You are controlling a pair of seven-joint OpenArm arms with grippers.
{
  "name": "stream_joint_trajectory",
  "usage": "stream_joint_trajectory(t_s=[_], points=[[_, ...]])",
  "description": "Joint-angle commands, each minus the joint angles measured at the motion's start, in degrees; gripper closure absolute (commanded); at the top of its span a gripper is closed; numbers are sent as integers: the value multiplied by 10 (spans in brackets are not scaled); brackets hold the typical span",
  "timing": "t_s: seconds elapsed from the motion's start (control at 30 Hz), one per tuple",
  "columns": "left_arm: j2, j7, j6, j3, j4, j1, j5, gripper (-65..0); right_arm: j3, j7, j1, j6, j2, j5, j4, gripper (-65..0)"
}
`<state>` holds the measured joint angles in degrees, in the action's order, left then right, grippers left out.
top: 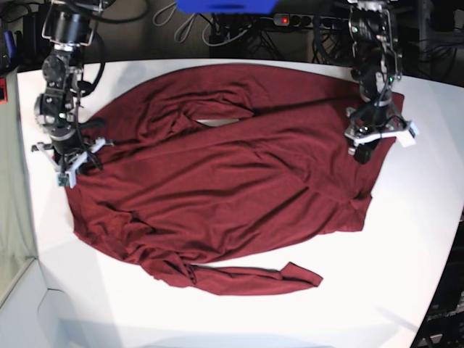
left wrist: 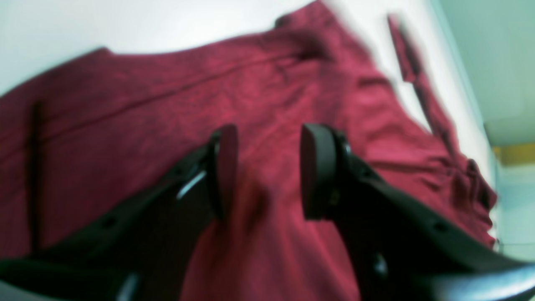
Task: Layout the t-shirt on the table in an organized manner, then fold the t-shirt properly
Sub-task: 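Drag the shirt with the right gripper toward the hem, stretching it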
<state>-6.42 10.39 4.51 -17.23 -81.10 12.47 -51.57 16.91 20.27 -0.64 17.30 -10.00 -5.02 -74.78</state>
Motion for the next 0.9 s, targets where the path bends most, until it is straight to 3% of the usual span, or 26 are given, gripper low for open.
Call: stream_joint_trajectory(t_s=[0.0,0.37,0.67,0.87], points=[[-7,-12,-5,2,7,-5,-8,-243,-7,-17,-12,2,-1,4,-17,0],[-19,-16,-6,-1,38,40,-9,-243,-94,-16,-66,2,2,4,-53,0],[-44,-17,-7,-2,29,70,-12,-243,-188,-16,-179,2,19,6,93,0],[-44,-16,-7,-2,-3,74,-12,-243,-195,-19,-221,2,26,4,195,0]])
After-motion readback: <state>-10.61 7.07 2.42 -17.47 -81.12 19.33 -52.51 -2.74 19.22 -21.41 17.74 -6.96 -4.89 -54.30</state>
